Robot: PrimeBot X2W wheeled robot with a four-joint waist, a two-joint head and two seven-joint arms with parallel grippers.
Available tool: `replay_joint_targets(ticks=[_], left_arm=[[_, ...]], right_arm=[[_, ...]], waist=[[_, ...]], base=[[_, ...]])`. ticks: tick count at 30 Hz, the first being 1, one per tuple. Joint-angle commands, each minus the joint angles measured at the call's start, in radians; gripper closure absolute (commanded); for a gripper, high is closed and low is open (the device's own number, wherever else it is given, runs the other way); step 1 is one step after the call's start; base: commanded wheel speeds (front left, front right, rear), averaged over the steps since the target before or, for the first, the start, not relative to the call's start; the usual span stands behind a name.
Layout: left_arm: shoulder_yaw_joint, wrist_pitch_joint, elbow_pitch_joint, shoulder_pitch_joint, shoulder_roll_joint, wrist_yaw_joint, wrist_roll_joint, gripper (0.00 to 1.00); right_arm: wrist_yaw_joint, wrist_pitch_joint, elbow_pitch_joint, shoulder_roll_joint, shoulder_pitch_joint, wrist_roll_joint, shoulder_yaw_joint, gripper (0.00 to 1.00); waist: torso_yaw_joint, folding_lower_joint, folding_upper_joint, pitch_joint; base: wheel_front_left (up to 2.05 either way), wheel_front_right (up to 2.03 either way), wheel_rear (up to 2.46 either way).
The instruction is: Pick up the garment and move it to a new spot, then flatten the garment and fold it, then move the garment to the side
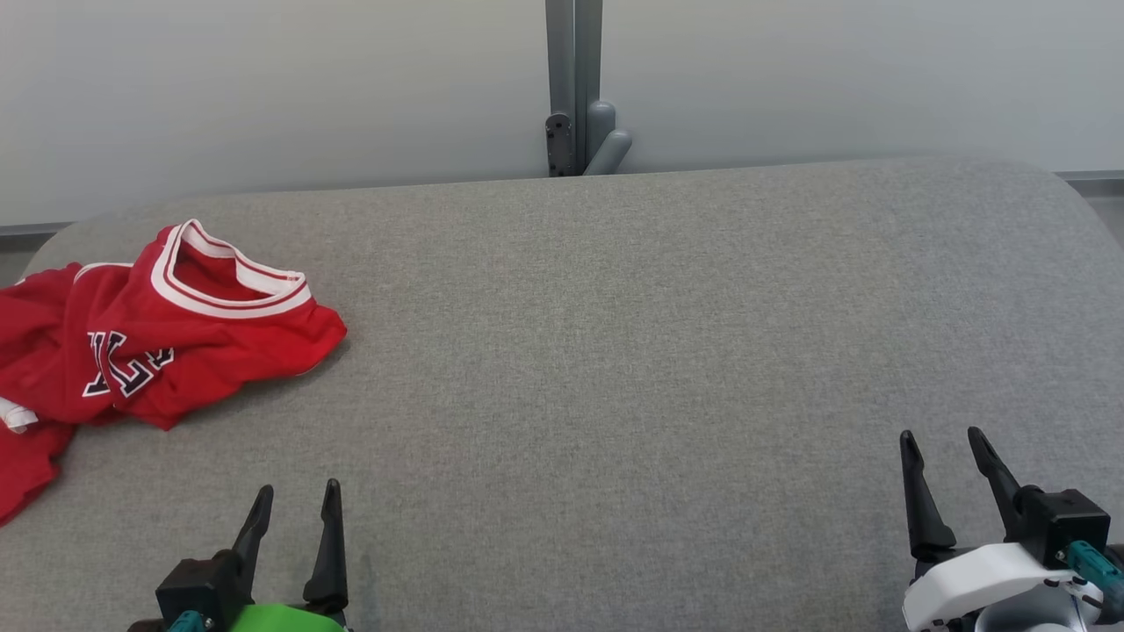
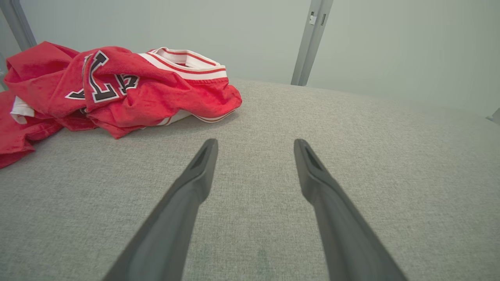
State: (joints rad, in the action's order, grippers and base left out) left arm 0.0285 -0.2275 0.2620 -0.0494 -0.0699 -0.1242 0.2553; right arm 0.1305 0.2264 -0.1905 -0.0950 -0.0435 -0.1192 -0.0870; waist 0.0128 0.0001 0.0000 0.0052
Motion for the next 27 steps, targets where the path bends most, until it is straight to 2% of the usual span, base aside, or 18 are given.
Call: replay_joint_targets(ticks=[1, 19, 27], left_arm=[[-0.005, -0.009, -0.003, -0.002, 0.003, -0.007, -0.023, 0.0], [0.01, -0.04, 0.045, 0.002, 0.012, -0.007, -0.075, 0.0], [0.012, -0.039, 0.054, 0.013, 0.013, -0.007, -0.042, 0.0]], right_arm=[[0.0, 0.011, 0.001, -0.002, -0.011, 0.022, -0.003, 0.0], [0.0, 0.042, -0.01, 0.002, -0.027, 0.081, -0.003, 0.0], [0.0, 0.04, -0.02, 0.0, -0.029, 0.034, 0.011, 0.0]], waist=[[0.0, -0.0001, 0.0, 0.001], [-0.004, -0.0001, 0.0, -0.002], [-0.007, -0.0001, 0.0, -0.007]], base=[[0.0, 0.0, 0.0], [0.0, 0.0, 0.0], [0.0, 0.0, 0.0]])
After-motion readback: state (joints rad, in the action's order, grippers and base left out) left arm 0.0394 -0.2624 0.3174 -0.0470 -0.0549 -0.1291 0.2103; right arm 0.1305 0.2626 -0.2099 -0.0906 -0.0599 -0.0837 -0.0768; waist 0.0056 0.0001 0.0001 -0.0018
